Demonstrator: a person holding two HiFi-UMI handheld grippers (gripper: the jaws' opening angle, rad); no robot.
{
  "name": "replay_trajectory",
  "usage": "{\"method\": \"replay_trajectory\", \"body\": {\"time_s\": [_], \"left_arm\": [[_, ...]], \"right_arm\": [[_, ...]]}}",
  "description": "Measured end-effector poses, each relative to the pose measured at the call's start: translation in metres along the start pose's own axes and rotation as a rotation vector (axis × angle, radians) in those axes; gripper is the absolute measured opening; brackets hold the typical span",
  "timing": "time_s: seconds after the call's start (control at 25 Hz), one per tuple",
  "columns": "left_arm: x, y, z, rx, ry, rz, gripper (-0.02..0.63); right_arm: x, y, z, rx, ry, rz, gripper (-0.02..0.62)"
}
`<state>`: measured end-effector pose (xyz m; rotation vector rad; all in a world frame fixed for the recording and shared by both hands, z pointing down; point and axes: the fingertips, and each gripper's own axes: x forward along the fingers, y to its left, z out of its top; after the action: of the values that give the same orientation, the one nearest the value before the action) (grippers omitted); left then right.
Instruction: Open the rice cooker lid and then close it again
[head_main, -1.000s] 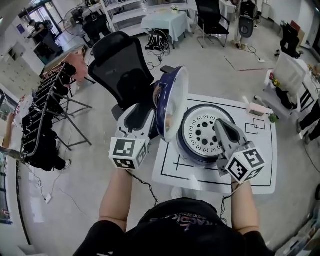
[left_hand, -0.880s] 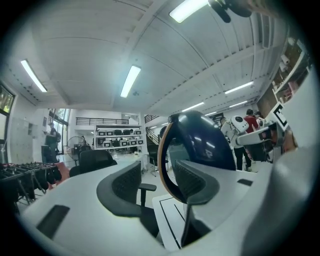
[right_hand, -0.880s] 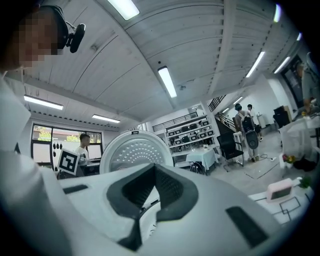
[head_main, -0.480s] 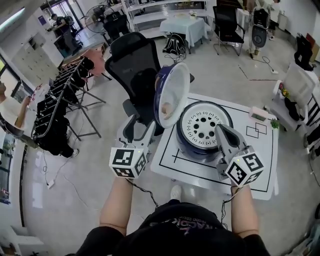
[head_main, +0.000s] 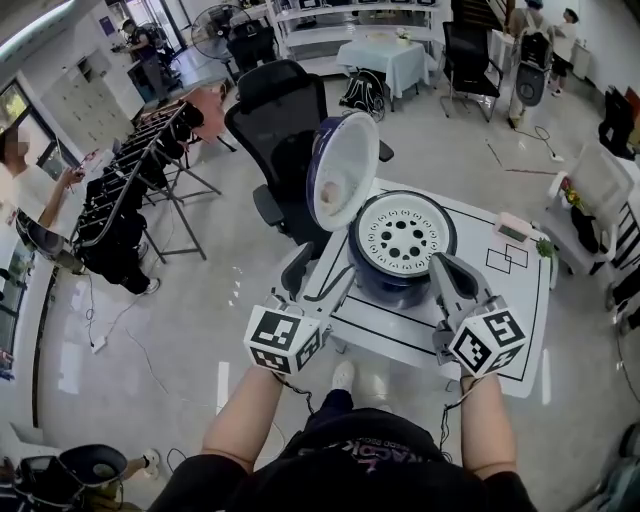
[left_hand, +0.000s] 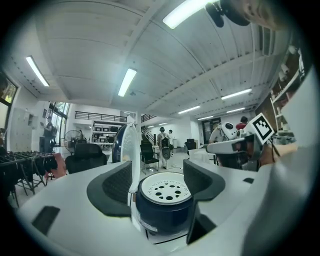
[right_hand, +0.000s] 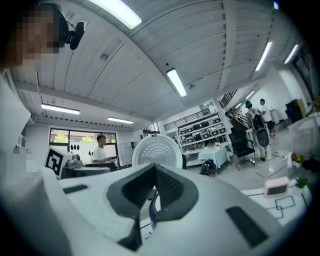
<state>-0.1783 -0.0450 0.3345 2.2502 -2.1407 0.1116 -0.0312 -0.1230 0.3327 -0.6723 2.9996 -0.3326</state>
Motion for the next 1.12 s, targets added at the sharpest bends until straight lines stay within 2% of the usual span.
{"method": "replay_trajectory", "body": {"time_s": [0.4,1.12], "left_arm": [[-0.017,-0.043,-0.009,-0.024,0.0,-0.011,0.311],[-0.035,-0.047,-0.001,-0.018,-0.022,0.007,0.311]], "right_arm": [[-0.03,0.006,-0.004,-0.009,0.016,0.025,0.002],[-0.043,0.021,0.0,-0.01,0.005,0.035,0.002]]}}
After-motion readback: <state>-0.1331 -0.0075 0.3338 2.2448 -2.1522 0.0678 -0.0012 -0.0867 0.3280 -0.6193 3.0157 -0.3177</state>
